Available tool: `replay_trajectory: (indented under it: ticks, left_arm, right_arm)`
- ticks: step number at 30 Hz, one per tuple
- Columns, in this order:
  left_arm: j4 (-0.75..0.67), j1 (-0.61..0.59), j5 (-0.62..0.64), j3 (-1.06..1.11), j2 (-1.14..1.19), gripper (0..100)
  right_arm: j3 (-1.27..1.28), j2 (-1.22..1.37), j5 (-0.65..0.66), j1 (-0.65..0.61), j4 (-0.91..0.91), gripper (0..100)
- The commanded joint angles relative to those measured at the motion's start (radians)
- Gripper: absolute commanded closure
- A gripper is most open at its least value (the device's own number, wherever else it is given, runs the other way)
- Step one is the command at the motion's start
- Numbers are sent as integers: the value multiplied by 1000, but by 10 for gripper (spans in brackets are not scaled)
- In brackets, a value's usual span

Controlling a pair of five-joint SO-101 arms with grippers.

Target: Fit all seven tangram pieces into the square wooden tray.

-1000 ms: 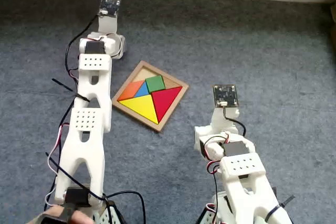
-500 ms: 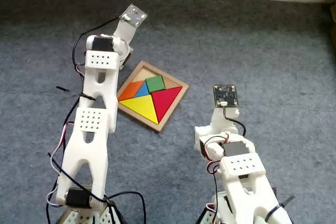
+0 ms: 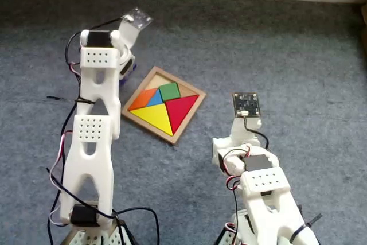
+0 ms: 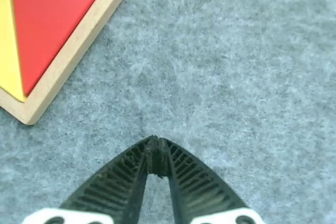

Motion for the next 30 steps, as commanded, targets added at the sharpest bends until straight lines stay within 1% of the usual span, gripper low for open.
replay_trajectory:
  ticks: [1, 5, 9, 11, 13, 16, 18, 22, 30]
  left_arm:
    - [15, -45, 0, -10, -99, 908]
    - [15, -81, 52, 12, -136, 905]
    - [15, -77, 54, 159, -226, 899]
    - [12, -70, 55, 251, -286, 855]
    - [9, -56, 69, 329, -343, 788]
    - [-12, -53, 167, 377, -387, 723]
    - [-54, -53, 192, 381, -387, 711]
    - [-135, -42, 190, 421, -361, 708]
    - [-233, -8, 190, 424, -237, 708]
  right_arm:
    - [-8, -21, 9, 12, -21, 989]
    - [-8, -21, 9, 12, -21, 989]
    - [-8, -22, 9, 12, -21, 989]
    - [-8, -22, 9, 12, -21, 989]
    - [-8, -22, 9, 12, -21, 989]
    - [-8, -22, 9, 12, -21, 989]
    - [-8, -22, 9, 12, -21, 989]
    - [-8, -21, 9, 12, -21, 989]
    - [-8, -18, 9, 12, -21, 989]
